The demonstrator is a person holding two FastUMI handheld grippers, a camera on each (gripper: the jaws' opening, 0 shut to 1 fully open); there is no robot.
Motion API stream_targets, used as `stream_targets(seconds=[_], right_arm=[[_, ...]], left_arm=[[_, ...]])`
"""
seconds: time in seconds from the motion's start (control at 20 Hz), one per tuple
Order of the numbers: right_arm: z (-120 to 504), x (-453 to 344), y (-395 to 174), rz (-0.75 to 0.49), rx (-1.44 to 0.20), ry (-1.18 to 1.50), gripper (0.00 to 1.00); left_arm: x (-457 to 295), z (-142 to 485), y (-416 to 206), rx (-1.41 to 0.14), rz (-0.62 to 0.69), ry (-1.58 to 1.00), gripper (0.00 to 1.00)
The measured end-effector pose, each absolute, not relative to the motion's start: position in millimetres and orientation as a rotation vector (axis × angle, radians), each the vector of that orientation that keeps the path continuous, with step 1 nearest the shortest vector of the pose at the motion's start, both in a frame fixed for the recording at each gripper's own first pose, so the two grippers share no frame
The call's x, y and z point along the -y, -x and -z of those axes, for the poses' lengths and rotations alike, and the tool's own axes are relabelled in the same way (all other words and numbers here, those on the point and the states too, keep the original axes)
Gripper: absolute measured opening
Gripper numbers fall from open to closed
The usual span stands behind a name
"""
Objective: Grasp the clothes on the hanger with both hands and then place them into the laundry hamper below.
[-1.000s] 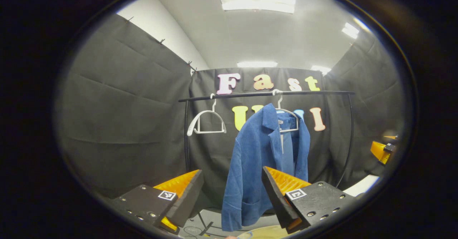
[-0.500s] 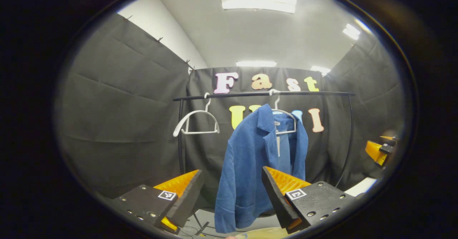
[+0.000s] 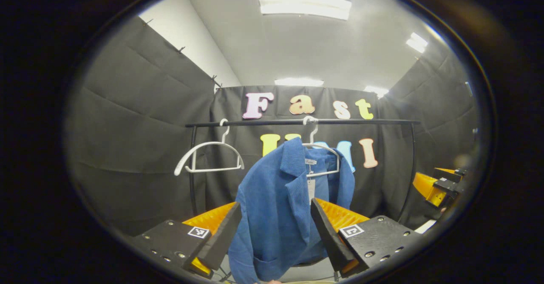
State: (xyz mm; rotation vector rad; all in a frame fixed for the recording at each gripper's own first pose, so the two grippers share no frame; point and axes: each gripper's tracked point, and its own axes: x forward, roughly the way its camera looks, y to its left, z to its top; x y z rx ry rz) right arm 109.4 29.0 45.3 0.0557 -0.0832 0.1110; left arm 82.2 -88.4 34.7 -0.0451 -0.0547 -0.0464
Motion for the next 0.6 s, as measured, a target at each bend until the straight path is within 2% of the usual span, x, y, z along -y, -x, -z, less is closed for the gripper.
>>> stream_targets(seconds=[0.55,0.6], right_arm=[[-40.6,-65.0,-192.4,-0.268,0.050,-0.099,0.94],[-39.5,-67.7,-199.7,-0.280,0.045,-0.106,0.94]], left_arm=[[140.2,-32.6,-159.8,0.026,0.007,0.025,0.99],[142.3,-28.8,-168.1,0.017,-0.004,0.023,0.94]])
